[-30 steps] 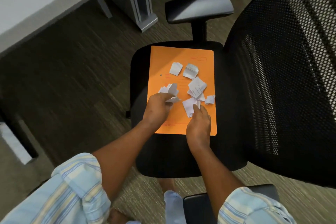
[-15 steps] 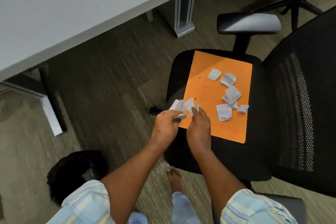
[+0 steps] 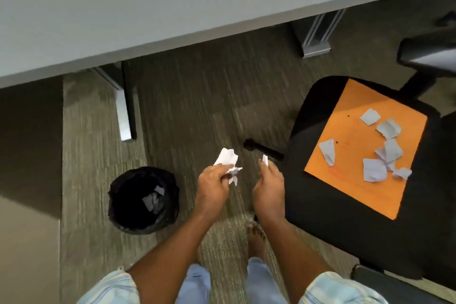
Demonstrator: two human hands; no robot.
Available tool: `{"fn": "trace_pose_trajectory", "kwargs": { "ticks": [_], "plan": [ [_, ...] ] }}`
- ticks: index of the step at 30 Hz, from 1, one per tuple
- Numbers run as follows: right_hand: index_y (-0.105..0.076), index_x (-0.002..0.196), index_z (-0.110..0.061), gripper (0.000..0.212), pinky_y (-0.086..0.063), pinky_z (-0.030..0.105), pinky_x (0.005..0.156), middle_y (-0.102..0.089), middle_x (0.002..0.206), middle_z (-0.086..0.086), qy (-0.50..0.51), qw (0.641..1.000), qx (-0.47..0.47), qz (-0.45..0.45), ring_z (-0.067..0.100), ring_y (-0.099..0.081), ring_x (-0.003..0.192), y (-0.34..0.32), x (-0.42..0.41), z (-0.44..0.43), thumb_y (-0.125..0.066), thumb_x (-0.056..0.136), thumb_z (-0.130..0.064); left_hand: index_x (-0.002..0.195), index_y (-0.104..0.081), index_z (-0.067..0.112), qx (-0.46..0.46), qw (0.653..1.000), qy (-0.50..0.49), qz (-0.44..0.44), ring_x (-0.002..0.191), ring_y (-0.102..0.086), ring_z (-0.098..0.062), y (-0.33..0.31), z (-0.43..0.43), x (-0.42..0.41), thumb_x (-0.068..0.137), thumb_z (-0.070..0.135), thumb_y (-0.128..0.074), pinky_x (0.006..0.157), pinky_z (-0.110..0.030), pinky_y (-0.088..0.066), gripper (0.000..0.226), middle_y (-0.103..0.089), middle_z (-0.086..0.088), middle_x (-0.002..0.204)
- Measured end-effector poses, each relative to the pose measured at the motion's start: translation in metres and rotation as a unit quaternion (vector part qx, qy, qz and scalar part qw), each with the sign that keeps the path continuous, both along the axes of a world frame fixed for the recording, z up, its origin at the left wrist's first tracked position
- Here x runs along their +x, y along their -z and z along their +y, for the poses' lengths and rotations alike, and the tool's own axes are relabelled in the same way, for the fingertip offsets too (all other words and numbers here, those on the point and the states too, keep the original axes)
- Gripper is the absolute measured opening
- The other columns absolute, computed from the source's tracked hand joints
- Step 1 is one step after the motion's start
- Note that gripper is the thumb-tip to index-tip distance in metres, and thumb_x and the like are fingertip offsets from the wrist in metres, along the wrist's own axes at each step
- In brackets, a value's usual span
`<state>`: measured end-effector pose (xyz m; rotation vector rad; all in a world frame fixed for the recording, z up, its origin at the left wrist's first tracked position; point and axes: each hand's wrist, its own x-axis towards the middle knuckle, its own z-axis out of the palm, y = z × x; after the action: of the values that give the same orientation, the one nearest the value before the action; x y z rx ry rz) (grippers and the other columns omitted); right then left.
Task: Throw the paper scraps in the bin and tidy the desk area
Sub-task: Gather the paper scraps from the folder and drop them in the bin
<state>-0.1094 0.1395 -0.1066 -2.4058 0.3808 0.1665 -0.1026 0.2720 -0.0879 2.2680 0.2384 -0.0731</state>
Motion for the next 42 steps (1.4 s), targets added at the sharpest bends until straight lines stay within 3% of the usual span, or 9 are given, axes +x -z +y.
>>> {"fn": "trace_pose_trajectory", "kwargs": {
  "ticks": [5,12,16,21,25,30,32,37,42],
  "plan": [
    [-0.050,0.134,-0.006,0.051,-0.035,0.031,0.105,-0.046,0.142,0.014,-0.074,0.997,0.008,0.032,0.028,-0.044,0.126,0.007,-0.011,0.072,-0.045,0.086,0.009,0.099,-0.075,0.010,0.015,0.997,-0.074,0.014,0.092,-0.068,-0.020,0.012,0.081,-0.025,0.077,-0.007,-0.064,0.088,-0.031,-0.053,0.030,-0.075,-0.007,0.098],
    [-0.045,0.138,-0.011,0.063,-0.030,0.028,0.109,-0.041,0.147,0.012,-0.177,0.981,0.019,0.071,0.025,-0.037,0.133,0.019,-0.030,0.170,-0.039,0.082,0.017,0.099,-0.074,0.006,0.023,0.984,-0.172,0.040,0.094,-0.069,-0.022,0.031,0.176,-0.061,0.077,-0.007,-0.067,0.089,-0.026,-0.049,0.027,-0.075,-0.011,0.099],
    [-0.049,0.135,-0.007,0.054,-0.036,0.037,0.109,-0.046,0.141,0.017,-0.232,0.969,0.045,0.070,0.031,-0.045,0.127,0.027,-0.037,0.219,-0.040,0.085,0.012,0.100,-0.074,0.005,0.008,0.977,-0.208,0.054,0.094,-0.069,-0.023,0.045,0.221,-0.081,0.078,-0.008,-0.065,0.086,-0.024,-0.047,0.027,-0.074,-0.012,0.100],
    [-0.045,0.138,-0.009,0.049,-0.037,0.032,0.107,-0.045,0.141,0.012,-0.292,0.948,0.070,0.110,0.025,-0.045,0.126,0.049,-0.044,0.276,-0.040,0.092,0.005,0.104,-0.073,0.006,0.009,0.968,-0.239,0.073,0.089,-0.068,-0.021,0.065,0.268,-0.097,0.078,-0.005,-0.067,0.078,-0.022,-0.046,0.028,-0.074,-0.011,0.099],
    [-0.052,0.131,-0.013,0.038,-0.034,0.003,0.086,-0.048,0.135,0.009,-0.279,0.938,0.116,0.172,0.018,-0.050,0.114,0.070,-0.045,0.313,-0.041,0.096,-0.006,0.108,-0.071,0.006,-0.003,0.961,-0.253,0.110,0.092,-0.067,-0.024,0.089,0.298,-0.104,0.080,-0.001,-0.068,0.077,-0.022,-0.045,0.029,-0.072,-0.012,0.102],
    [-0.047,0.136,-0.021,0.043,-0.032,0.017,0.088,-0.045,0.137,0.009,-0.301,0.923,0.112,0.211,0.022,-0.046,0.120,0.101,-0.044,0.352,-0.044,0.095,-0.009,0.117,-0.066,0.005,-0.014,0.952,-0.261,0.162,0.101,-0.065,-0.029,0.126,0.326,-0.106,0.080,0.004,-0.071,0.084,-0.031,-0.047,0.037,-0.070,-0.015,0.110],
    [-0.039,0.142,-0.026,0.047,-0.035,0.020,0.091,-0.044,0.137,0.008,-0.308,0.918,0.117,0.219,0.020,-0.047,0.119,0.112,-0.044,0.363,-0.042,0.097,-0.012,0.121,-0.064,0.008,-0.040,0.949,-0.259,0.177,0.106,-0.063,-0.026,0.140,0.336,-0.105,0.079,0.006,-0.073,0.086,-0.028,-0.047,0.044,-0.068,-0.013,0.115],
    [-0.014,0.149,-0.031,0.064,-0.037,0.034,0.101,-0.038,0.145,0.010,-0.306,0.913,0.101,0.249,0.025,-0.041,0.130,0.137,-0.037,0.382,-0.046,0.095,-0.021,0.121,-0.064,0.016,-0.069,0.946,-0.241,0.207,0.104,-0.063,-0.023,0.169,0.359,-0.098,0.076,0.017,-0.077,0.077,-0.021,-0.039,0.047,-0.070,-0.010,0.114],
    [-0.013,0.149,-0.018,0.073,-0.036,0.041,0.104,-0.037,0.146,0.017,-0.266,0.920,0.080,0.277,0.032,-0.039,0.133,0.157,-0.028,0.396,-0.056,0.091,-0.029,0.112,-0.069,0.010,-0.058,0.941,-0.239,0.232,0.094,-0.063,-0.026,0.191,0.374,-0.091,0.072,0.021,-0.081,0.058,-0.008,-0.031,0.043,-0.071,-0.009,0.102]
  ]
}}
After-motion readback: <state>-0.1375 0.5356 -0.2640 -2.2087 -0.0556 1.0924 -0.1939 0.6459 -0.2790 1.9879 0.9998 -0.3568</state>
